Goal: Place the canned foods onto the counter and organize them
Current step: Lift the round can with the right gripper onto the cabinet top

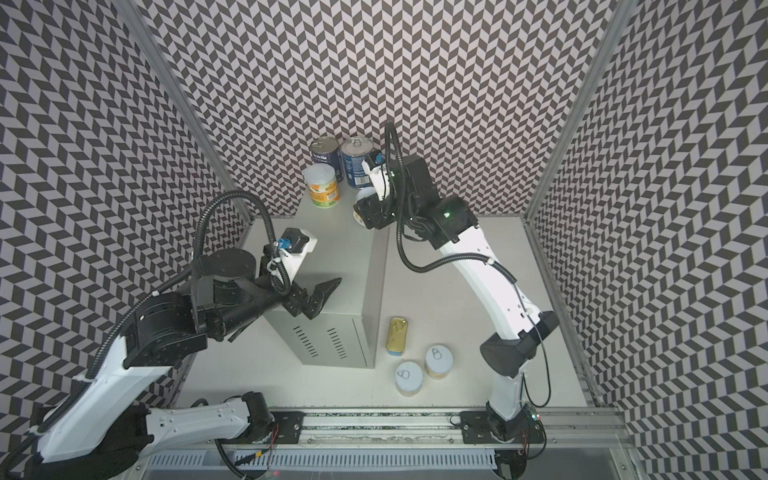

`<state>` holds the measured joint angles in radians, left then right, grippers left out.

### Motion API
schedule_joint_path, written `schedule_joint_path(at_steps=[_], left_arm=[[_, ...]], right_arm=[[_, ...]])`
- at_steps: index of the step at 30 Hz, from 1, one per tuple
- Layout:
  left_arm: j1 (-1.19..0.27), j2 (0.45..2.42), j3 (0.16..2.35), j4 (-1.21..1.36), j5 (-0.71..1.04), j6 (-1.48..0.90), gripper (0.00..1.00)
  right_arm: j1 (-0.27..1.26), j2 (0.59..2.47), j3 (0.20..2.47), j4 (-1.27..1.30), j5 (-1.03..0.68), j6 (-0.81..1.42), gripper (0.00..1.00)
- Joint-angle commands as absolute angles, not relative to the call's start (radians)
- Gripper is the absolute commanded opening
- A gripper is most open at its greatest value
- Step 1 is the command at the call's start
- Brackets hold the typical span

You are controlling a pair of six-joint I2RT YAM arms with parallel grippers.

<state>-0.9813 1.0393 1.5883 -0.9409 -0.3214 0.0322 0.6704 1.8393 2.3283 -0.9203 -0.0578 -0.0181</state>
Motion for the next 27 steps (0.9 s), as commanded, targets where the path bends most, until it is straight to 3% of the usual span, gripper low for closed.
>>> schedule_joint_path(at_steps=[1,13,17,27], left_arm=[[-0.97,1.04,1.571,-0.9,-0.333,0.037,1.0],[-0.874,1.02,1.504,-0.818,-0.259,0.037,1.0],[-0.851,1.013,1.487,-0.796,-0.241,0.034,1.0],[-0.801,0.976,1.4,-0.684,-0.238,0.023,1.0]], right_arm=[[0.681,1.854,2.367,-0.802,-0.073,-0.021,0.76],[0.683,1.947,2.411,-0.741,-0.082,-0.002,0.81],[0.683,1.939,2.4,-0.715,-0.077,0.002,0.87],[0.686,1.752,2.089,-0.526,-0.075,-0.015,0.96]])
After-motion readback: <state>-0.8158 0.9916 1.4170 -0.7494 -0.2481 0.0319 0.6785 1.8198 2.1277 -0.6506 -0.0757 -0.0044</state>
